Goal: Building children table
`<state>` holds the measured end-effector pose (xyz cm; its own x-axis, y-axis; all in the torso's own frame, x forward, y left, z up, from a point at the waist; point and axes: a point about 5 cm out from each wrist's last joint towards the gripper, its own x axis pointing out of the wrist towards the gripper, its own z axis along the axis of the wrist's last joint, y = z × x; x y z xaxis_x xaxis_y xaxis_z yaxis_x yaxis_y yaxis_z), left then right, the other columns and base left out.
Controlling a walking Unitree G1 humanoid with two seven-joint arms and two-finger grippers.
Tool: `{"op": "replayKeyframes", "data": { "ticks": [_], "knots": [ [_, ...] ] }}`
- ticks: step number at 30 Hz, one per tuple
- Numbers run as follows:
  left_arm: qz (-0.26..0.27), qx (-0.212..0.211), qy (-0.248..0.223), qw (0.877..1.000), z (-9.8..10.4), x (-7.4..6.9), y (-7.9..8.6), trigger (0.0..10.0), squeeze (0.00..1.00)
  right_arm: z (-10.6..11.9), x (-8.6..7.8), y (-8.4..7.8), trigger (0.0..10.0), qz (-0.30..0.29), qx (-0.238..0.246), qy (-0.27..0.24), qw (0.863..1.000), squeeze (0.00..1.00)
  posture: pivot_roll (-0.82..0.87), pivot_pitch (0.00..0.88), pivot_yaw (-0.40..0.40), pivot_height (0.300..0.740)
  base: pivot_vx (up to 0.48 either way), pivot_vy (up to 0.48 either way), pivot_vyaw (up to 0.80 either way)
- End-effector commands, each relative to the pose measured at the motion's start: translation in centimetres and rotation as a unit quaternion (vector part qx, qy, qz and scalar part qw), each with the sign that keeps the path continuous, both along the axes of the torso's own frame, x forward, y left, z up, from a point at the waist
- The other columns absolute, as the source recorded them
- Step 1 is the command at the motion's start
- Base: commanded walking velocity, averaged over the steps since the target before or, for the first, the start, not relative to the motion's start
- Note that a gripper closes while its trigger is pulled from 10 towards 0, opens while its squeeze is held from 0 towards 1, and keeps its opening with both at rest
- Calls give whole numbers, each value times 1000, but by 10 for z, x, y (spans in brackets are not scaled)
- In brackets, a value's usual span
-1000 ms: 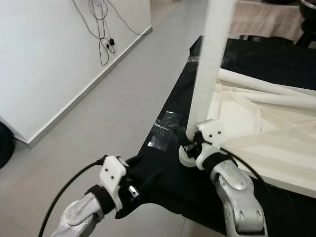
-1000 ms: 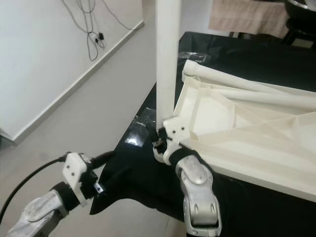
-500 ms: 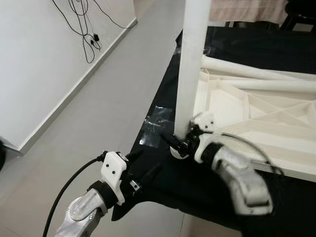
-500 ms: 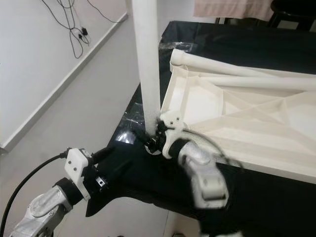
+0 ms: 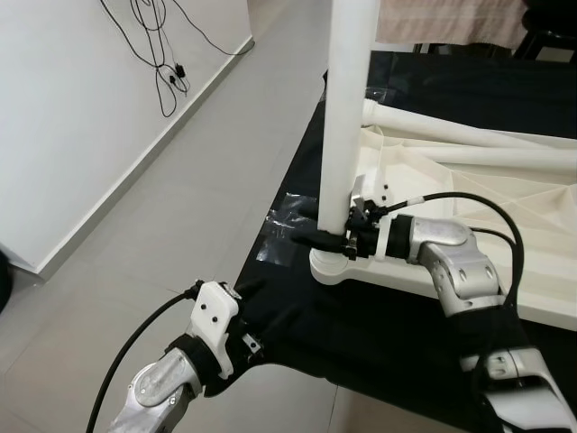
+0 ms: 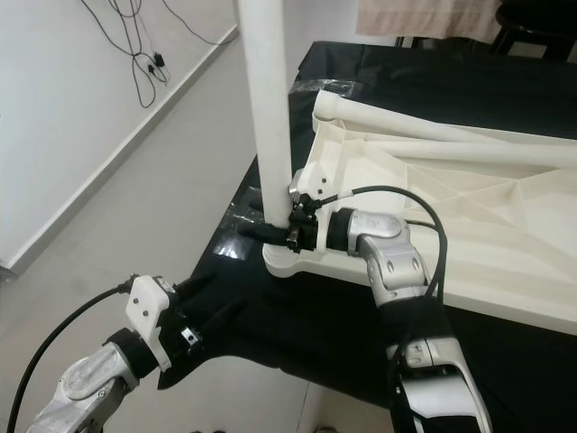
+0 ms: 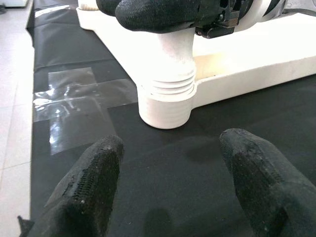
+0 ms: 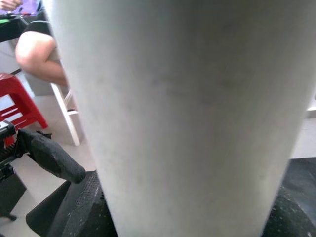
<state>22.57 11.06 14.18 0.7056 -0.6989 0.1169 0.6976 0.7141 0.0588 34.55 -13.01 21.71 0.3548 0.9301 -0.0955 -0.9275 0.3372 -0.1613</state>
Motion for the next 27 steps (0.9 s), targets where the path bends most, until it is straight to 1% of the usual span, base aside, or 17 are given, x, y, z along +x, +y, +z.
{"op": "replayKeyframes", "data": {
  "ticks": [1,5,8,9,11,14,15,16,17,18,19,20,21,24,25,26,27],
  "knots": [
    [3,2,5,1000,-3,-3,0,10000,0,-5,-1,7,0,25,5,17,1000,0,21,181,36,740,0,0,0],
    [1,1,6,1000,-4,-4,-1,10000,0,-3,2,0,0,22,4,17,1000,0,14,184,32,740,0,0,0],
    [-1,-1,6,1000,-3,-6,-1,10000,0,-8,-2,-11,0,-15,-8,7,1000,0,4,191,17,740,0,0,0],
    [0,-2,6,1000,-3,-6,-1,10000,0,-18,-5,-15,0,-71,-13,11,997,0,1,193,12,740,0,0,0],
    [1,-3,5,1000,-3,-7,-1,10000,0,-24,-8,-18,0,-111,-16,14,994,0,1,193,12,740,0,0,0],
    [1,-3,5,1000,-3,-7,-1,10000,0,-24,-8,-18,0,-111,-16,14,994,0,1,193,12,740,0,0,0],
    [4,-4,5,1000,-2,-7,2,10000,0,-55,-29,-8,0,-264,-1,45,963,0,-15,214,30,740,0,0,0],
    [4,-4,5,1000,-2,-7,2,10000,0,-55,-29,-8,0,-264,-1,45,963,0,-15,214,30,740,0,0,0],
    [5,-4,5,1000,-1,-6,5,10000,0,-75,-52,-1,0,-344,-46,33,937,0,-23,222,55,740,0,0,0],
    [5,-4,5,1000,-1,-6,5,10000,0,-75,-52,-1,0,-344,-46,33,937,0,-23,222,55,740,0,0,0],
    [4,-3,6,1000,-2,-5,7,10000,0,-78,-64,4,0,-383,-55,19,922,0,-35,208,67,740,0,0,0],
    [4,-3,6,1000,-2,-5,7,10000,0,-78,-64,4,0,-383,-55,19,922,0,-35,208,67,740,0,0,0],
    [2,-3,8,1000,-2,-4,8,10000,0,-79,-65,3,0,-414,-55,12,909,0,-26,203,67,740,0,0,0],
    [-4,2,9,1000,-3,-2,9,10000,0,-79,-49,0,0,-415,-49,17,908,0,-8,200,60,740,0,0,0],
    [2,3,8,1000,-3,-2,10,10000,0,-78,-47,0,2588,-415,-48,13,909,0,-8,200,60,740,0,0,0],
    [9,3,7,1000,-3,-3,11,10000,0,-76,-46,0,10000,-415,-48,11,908,0,0,197,60,740,0,0,0],
    [9,3,7,1000,-3,-3,11,10000,0,-76,-46,0,10000,-415,-48,11,908,0,0,197,60,740,0,0,0]
  ]
}}
